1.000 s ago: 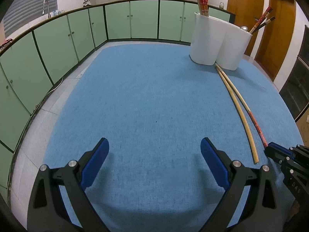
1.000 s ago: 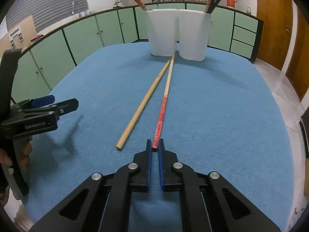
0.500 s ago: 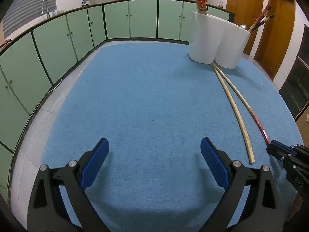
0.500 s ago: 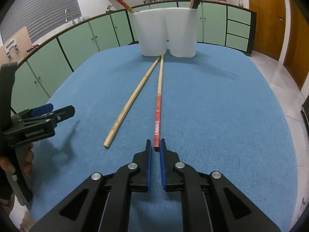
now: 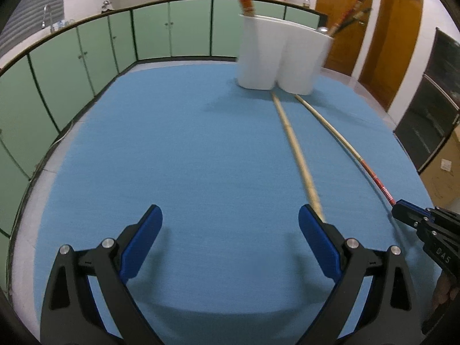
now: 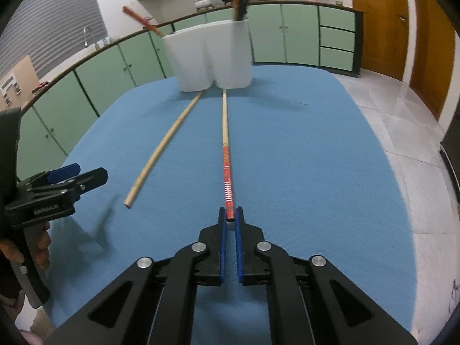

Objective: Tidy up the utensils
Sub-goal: 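Grasp a red-patterned chopstick with the right tool while the left grasps a plain wooden one, then lift both chopsticks, insert them upright into the white holder, and open both tools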

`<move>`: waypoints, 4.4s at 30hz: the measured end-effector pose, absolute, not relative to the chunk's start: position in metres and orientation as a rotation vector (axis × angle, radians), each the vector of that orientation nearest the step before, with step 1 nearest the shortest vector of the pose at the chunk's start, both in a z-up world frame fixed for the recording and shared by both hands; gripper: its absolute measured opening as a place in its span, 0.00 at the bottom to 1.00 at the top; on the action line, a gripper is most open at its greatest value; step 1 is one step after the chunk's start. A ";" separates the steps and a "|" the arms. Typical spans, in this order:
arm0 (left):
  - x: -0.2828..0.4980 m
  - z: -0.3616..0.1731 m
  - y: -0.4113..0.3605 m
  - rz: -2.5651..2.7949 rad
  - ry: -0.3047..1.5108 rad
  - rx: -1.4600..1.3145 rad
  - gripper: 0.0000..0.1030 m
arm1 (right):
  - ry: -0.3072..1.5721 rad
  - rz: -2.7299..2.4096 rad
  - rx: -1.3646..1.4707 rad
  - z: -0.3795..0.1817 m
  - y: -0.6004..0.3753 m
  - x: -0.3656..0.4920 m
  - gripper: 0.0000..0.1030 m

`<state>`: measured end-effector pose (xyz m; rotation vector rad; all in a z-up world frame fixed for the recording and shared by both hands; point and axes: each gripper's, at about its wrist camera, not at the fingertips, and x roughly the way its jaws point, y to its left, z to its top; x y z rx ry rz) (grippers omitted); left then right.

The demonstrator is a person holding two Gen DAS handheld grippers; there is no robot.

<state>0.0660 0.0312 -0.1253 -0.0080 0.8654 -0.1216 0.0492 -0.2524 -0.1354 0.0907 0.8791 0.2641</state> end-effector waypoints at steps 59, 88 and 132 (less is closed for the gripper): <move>0.031 -0.011 -0.002 -0.161 0.566 0.045 0.06 | 0.659 0.200 0.056 -0.039 -0.289 0.045 0.05; 0.064 0.067 -0.005 -0.285 0.463 0.013 0.06 | 0.553 0.523 0.051 0.092 -0.278 0.085 0.05; 0.252 0.071 -0.036 -0.234 0.412 0.099 0.14 | 0.534 0.486 0.037 0.098 -0.243 0.271 0.06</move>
